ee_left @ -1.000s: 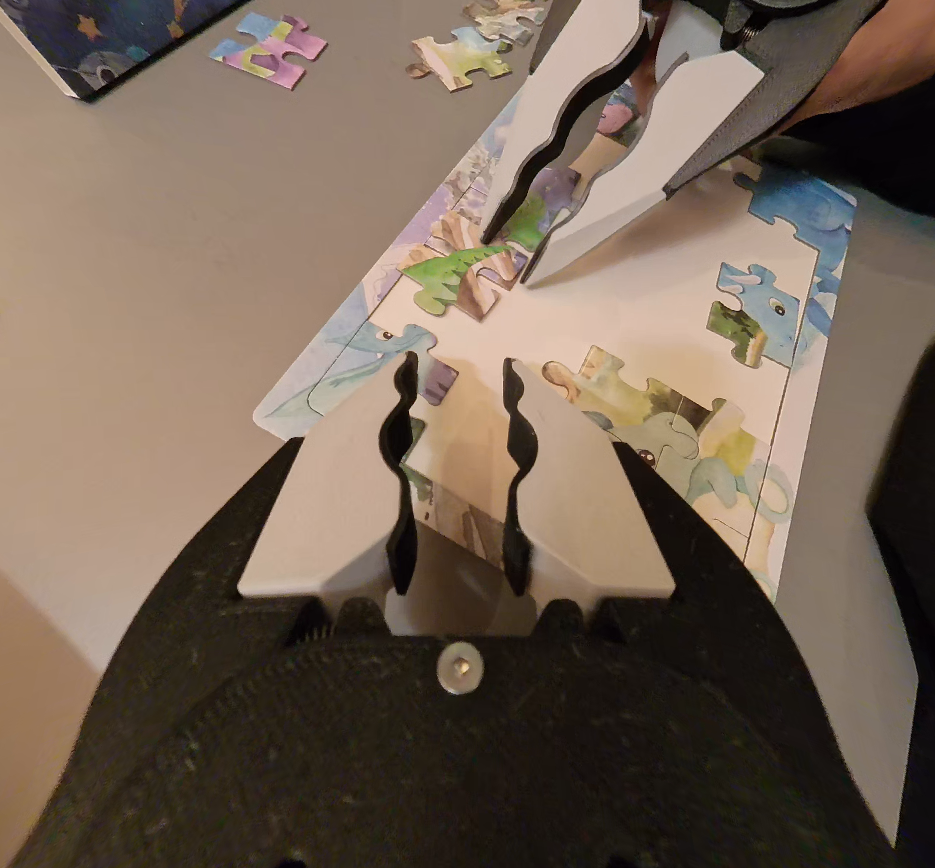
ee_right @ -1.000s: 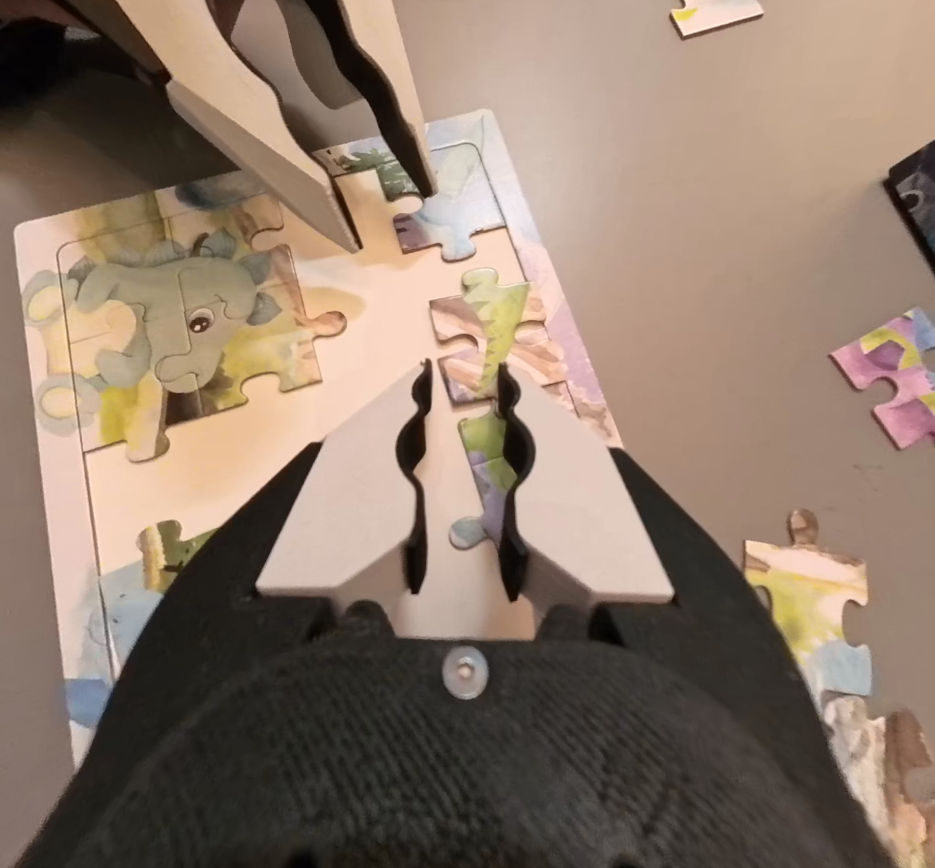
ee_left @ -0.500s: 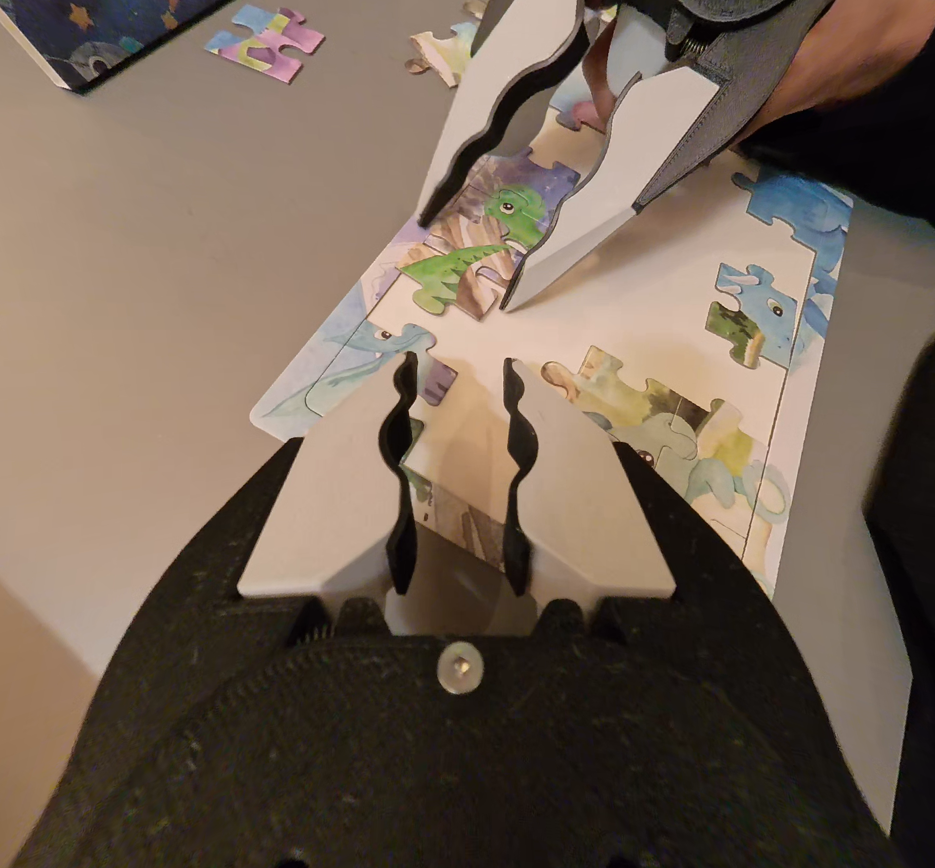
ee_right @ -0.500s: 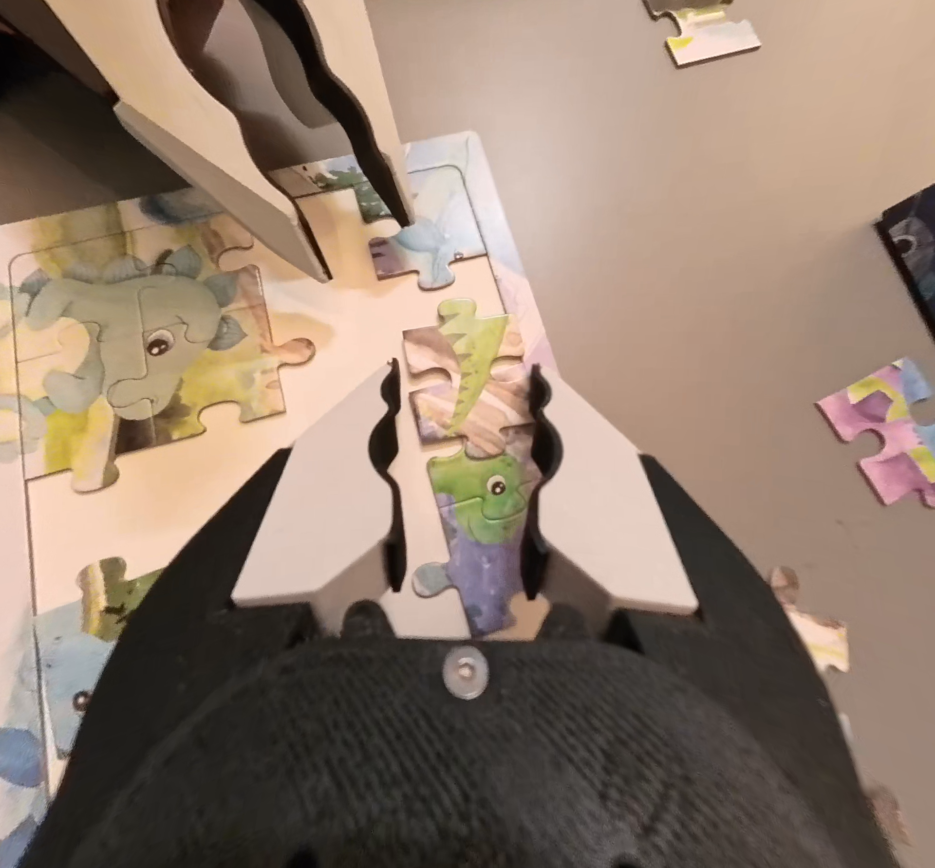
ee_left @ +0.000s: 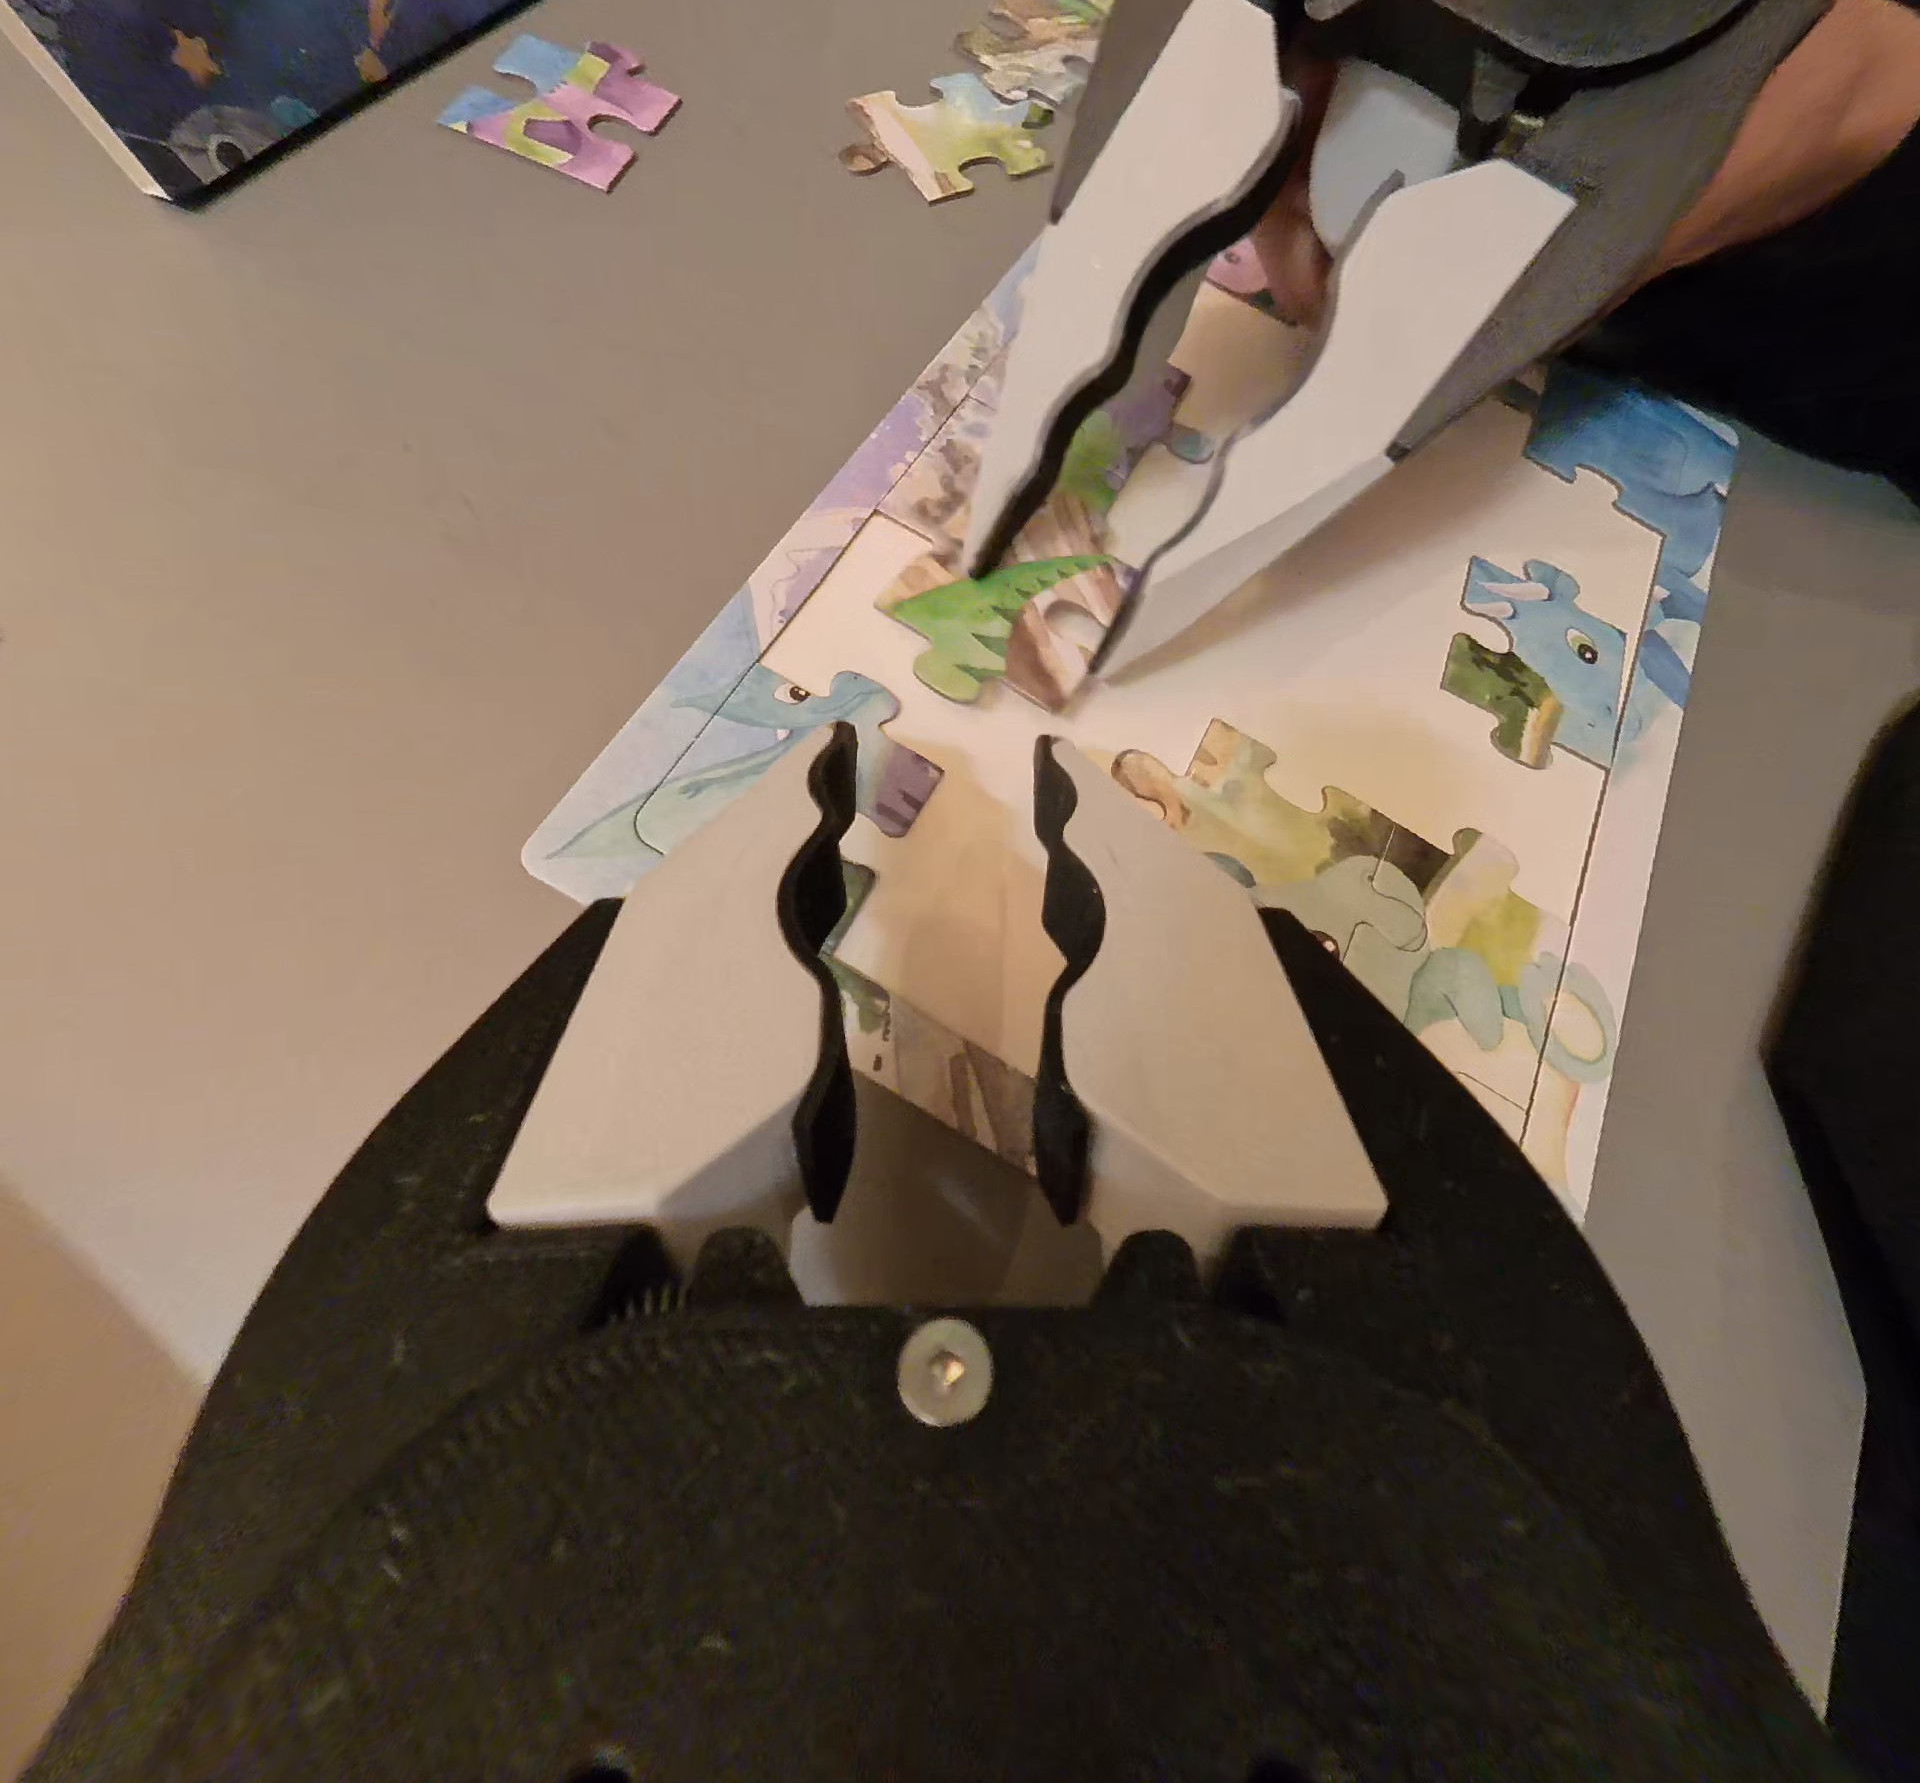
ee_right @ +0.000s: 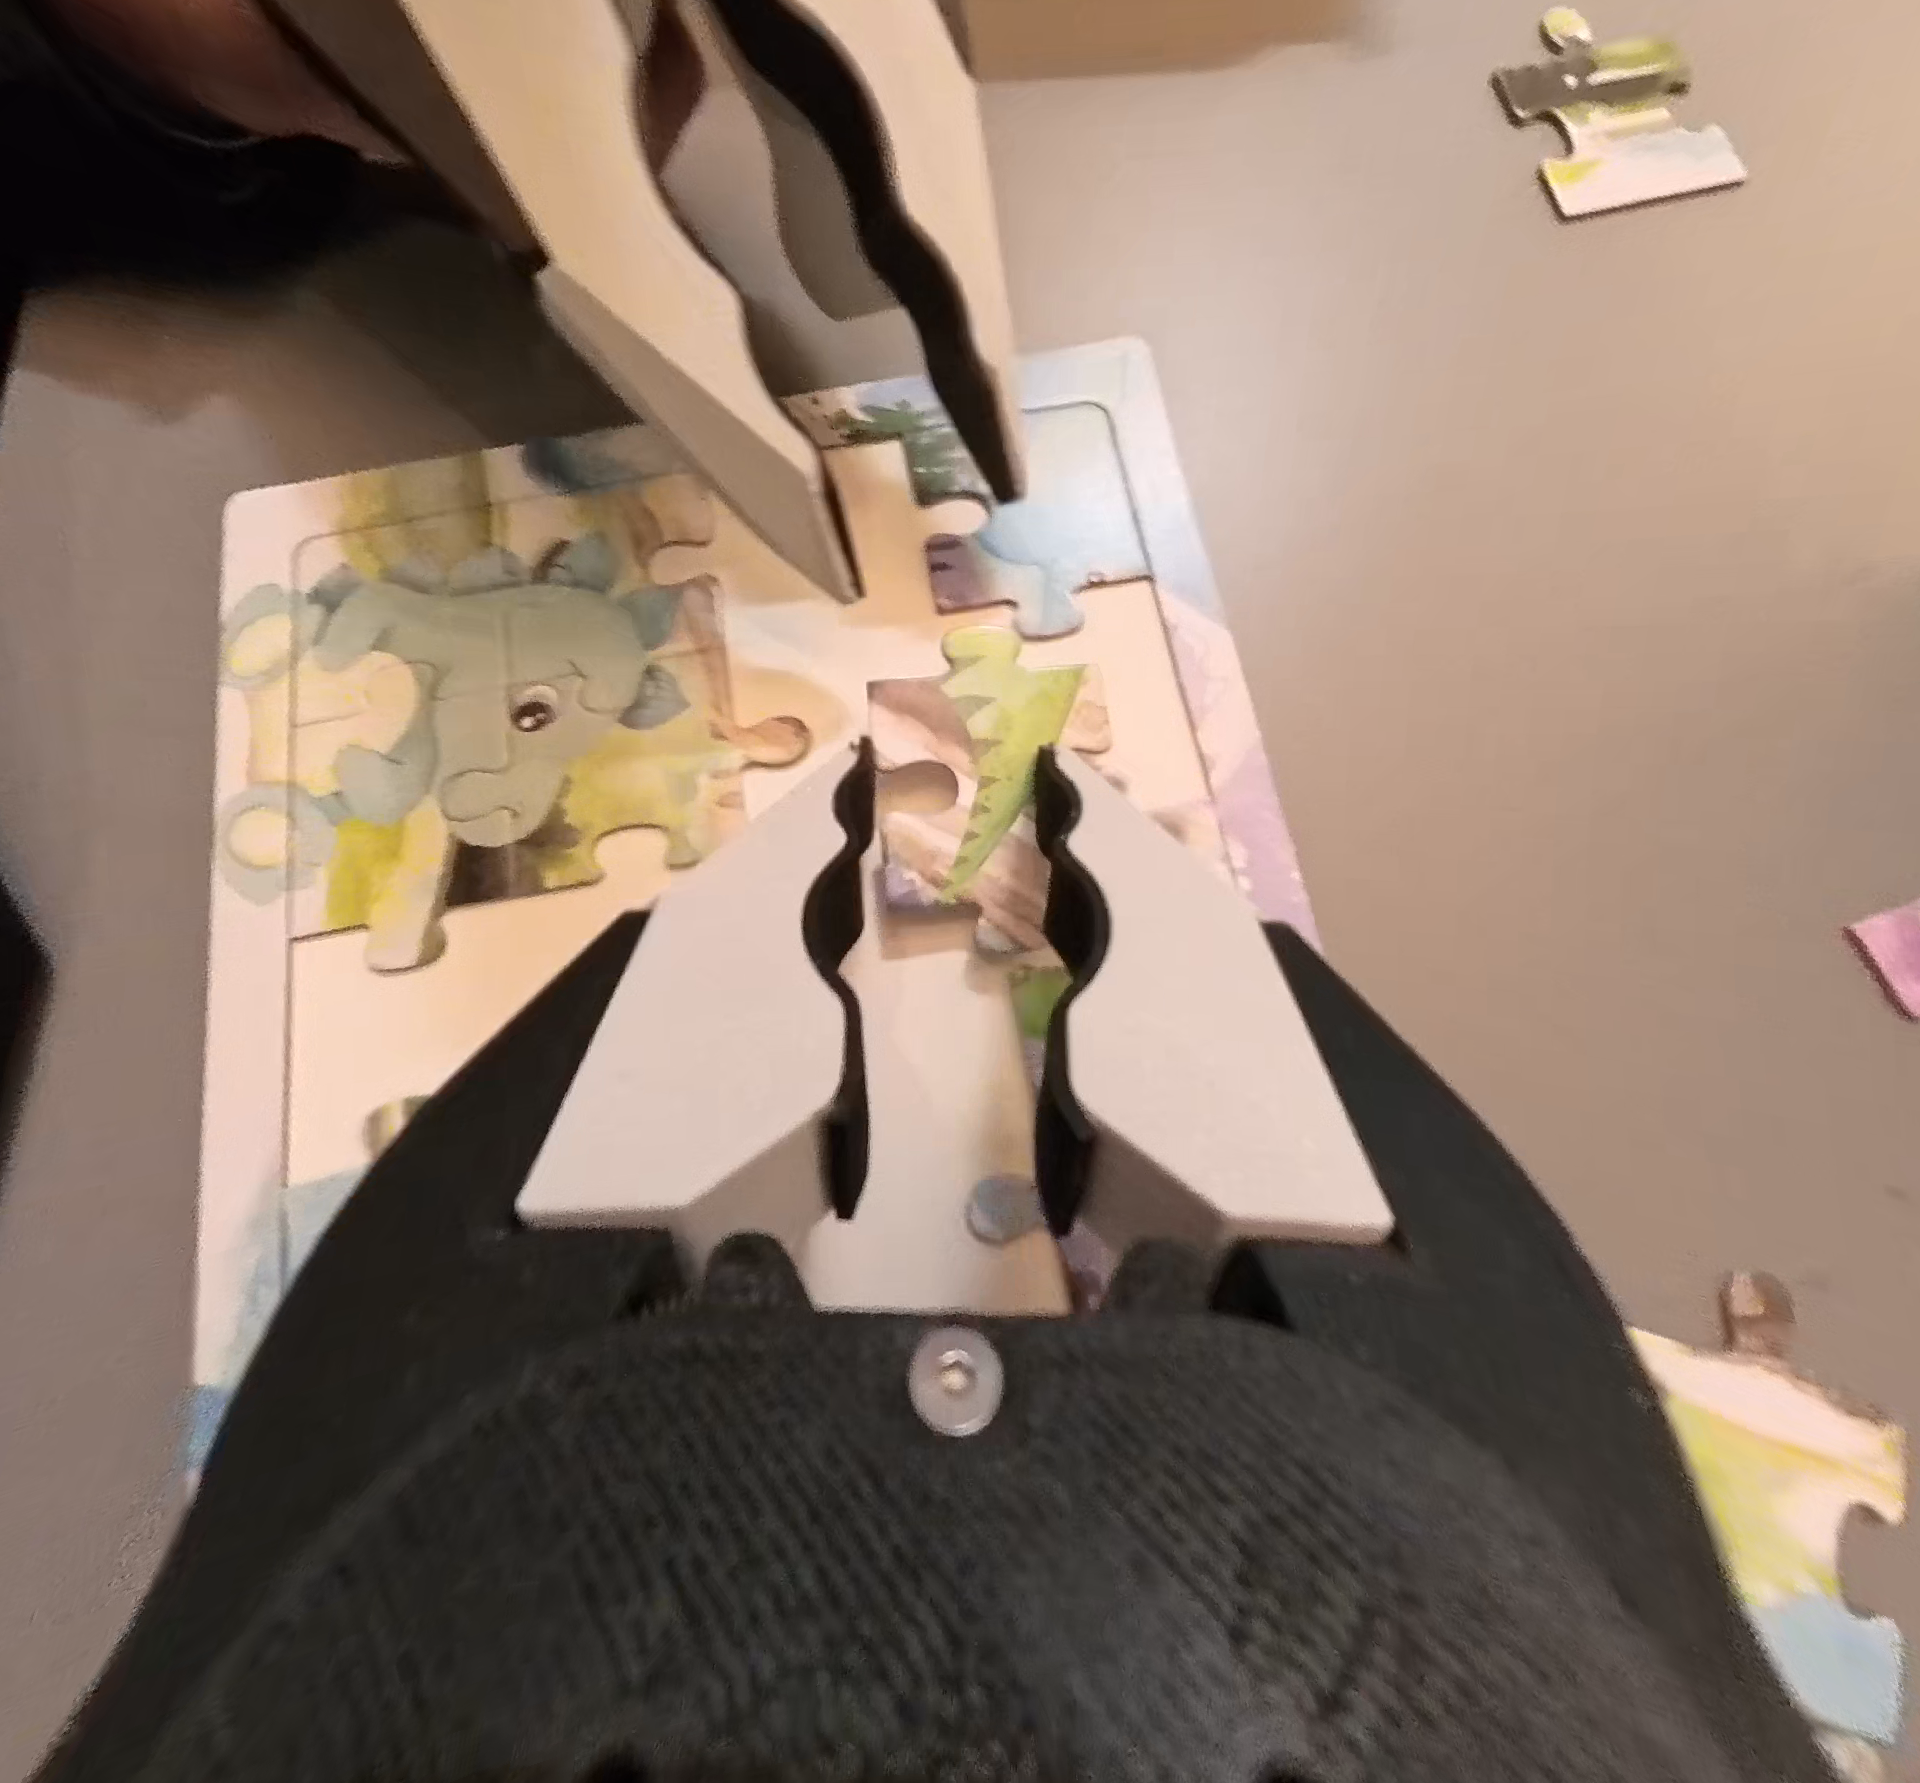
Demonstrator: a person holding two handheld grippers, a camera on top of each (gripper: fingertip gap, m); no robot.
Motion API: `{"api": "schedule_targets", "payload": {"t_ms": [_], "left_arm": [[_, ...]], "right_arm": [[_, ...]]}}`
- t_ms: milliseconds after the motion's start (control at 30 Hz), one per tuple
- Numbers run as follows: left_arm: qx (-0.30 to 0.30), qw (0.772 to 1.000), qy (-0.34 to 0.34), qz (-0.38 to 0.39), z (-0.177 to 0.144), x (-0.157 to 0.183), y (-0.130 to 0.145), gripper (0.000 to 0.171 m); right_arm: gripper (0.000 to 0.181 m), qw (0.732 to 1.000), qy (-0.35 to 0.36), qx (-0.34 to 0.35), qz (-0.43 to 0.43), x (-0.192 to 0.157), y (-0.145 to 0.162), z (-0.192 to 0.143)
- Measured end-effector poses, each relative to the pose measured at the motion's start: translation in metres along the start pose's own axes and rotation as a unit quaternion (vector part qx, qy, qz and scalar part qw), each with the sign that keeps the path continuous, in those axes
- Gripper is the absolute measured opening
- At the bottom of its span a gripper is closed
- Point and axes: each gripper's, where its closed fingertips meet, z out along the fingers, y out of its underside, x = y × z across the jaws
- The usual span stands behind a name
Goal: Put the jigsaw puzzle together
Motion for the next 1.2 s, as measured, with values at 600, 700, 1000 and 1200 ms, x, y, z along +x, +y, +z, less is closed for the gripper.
{"api": "schedule_targets", "payload": {"t_ms": [600,700,1000,1200], "left_arm": [[0.016,1.0,0.025,0.005,-0.003,0.007,-0.004,0.037],[-0.005,0.998,0.04,0.052,0.0,0.021,0.002,0.042],[-0.037,0.992,0.028,0.12,0.007,0.031,0.011,0.048],[-0.03,0.994,0.012,0.105,0.004,0.022,0.01,0.041]], "right_arm": [[0.04,0.999,-0.025,0.009,-0.03,-0.028,-0.003,-0.002],[0.038,0.999,-0.025,-0.001,-0.024,-0.026,0.004,0.003],[0.038,0.999,-0.019,-0.007,-0.025,-0.024,0.006,0.006],[0.038,0.999,-0.019,-0.009,-0.03,-0.026,0.006,0.006]]}}
